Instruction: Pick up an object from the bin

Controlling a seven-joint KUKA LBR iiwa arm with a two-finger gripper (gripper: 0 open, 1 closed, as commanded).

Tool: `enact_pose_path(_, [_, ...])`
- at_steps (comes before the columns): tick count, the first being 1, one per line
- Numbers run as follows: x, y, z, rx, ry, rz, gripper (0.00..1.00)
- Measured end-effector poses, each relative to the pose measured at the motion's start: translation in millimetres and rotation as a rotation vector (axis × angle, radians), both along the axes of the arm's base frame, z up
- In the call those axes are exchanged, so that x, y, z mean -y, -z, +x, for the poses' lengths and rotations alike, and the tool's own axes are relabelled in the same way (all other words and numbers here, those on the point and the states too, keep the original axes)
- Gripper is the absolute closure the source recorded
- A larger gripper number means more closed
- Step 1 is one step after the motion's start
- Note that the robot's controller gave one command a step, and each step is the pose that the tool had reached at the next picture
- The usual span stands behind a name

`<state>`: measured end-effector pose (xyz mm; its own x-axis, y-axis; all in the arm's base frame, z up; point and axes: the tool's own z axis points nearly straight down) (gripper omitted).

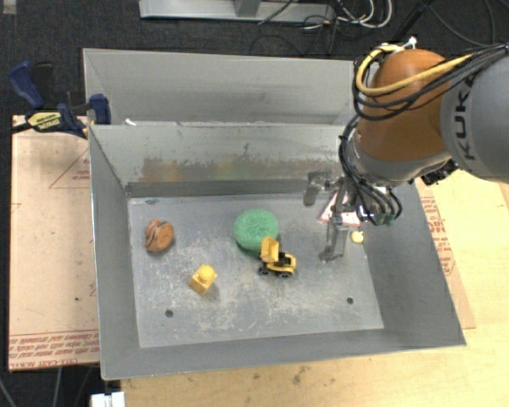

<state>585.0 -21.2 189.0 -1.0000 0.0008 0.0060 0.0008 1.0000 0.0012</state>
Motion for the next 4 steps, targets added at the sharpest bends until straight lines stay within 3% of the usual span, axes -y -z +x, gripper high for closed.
enact_pose_path(1, [0,-5,1.5,0.008,-0.001,-0.001,0.00])
enact_pose_path(2, [-17,35,9.8,0.014,-0.075,-0.001,0.00])
enact_pose_path(3, [-43,102,7.5,0.012,-0.143,0.000,0.00])
enact_pose_path(4, [-49,131,8.9,0.006,-0.109,0.002,0.00])
